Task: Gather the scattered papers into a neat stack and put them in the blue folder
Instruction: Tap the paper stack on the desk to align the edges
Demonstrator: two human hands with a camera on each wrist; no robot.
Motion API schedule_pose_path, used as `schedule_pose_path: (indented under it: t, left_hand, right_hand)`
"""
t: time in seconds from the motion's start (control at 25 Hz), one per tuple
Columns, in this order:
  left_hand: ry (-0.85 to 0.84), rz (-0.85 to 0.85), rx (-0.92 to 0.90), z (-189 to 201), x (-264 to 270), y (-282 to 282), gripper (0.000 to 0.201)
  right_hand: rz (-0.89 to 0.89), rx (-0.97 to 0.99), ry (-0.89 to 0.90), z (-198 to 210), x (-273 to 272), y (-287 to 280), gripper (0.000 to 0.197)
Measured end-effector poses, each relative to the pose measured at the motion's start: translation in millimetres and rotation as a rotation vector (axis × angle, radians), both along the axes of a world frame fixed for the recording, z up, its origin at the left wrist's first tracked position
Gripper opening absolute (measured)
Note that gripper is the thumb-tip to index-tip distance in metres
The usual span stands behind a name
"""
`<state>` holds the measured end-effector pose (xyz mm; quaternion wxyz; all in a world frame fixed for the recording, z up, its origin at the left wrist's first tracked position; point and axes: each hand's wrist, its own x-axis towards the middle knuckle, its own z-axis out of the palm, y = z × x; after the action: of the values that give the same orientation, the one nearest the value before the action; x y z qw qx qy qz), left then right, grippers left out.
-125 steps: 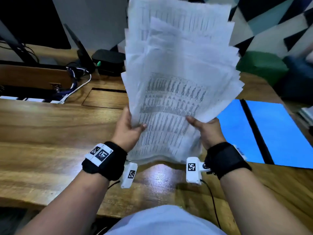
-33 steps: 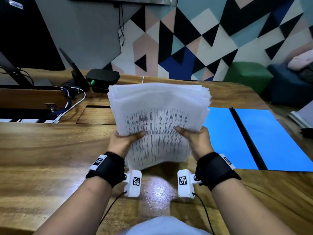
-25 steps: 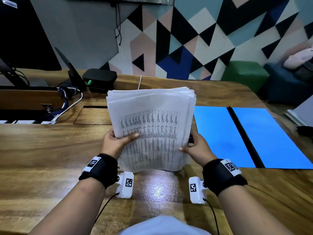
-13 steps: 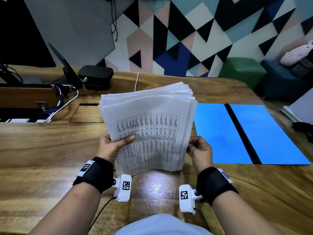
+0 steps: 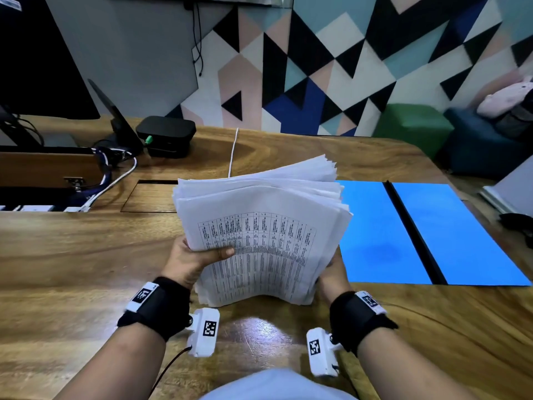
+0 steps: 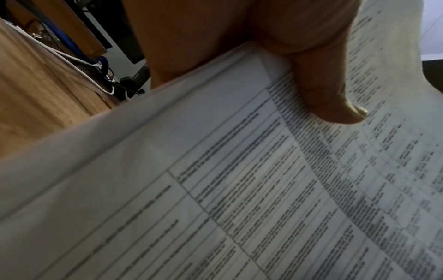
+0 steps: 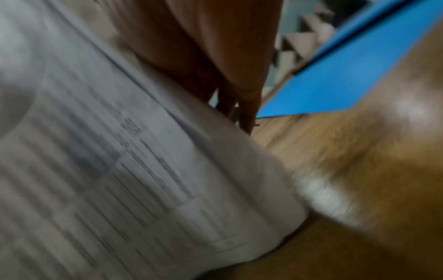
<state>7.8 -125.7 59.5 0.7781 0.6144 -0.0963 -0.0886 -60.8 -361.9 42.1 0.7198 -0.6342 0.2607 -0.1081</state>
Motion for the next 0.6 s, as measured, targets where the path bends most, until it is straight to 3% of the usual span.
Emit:
schedule_pose_path:
  t: [0.08,0.16,0.32,0.44,0.52,0.6]
  left_hand:
    - [0.002,0.007,0.001,2.3,-0.8,1.8,0.062]
    - [0.01,0.014,0.006,3.8,-0.5,4.3,0.063]
    - [0.017,0.025,0.027,4.0,-1.0,3.5,0.054]
    - [0.034,0.102,0.036,8.3,-3.8,-4.1,0.042]
    - [0.043,0.158,0.024,10.2,-2.3,-3.9,0.057]
    - [0.059,0.194,0.012,10.7,1.0,-4.5,0.072]
  right_hand:
    - [0.082,-0.189,0.085,8.2,-6.4,-2.7,0.027]
    - [0.082,-0.159,-0.041,16.4,-4.2,-16.5,0.008]
    - [0.23,0.041,-0.238,48.3,14.6,-24.8,0.066]
    - [0.337,0.136,-0.205,68.0,21.4,-10.3,0.076]
    - [0.352,0.189,-0.241,68.0,18.0,-6.1,0.086]
    - [0.365,0.146,-0.334,61.2,8.8,-0.1,0.076]
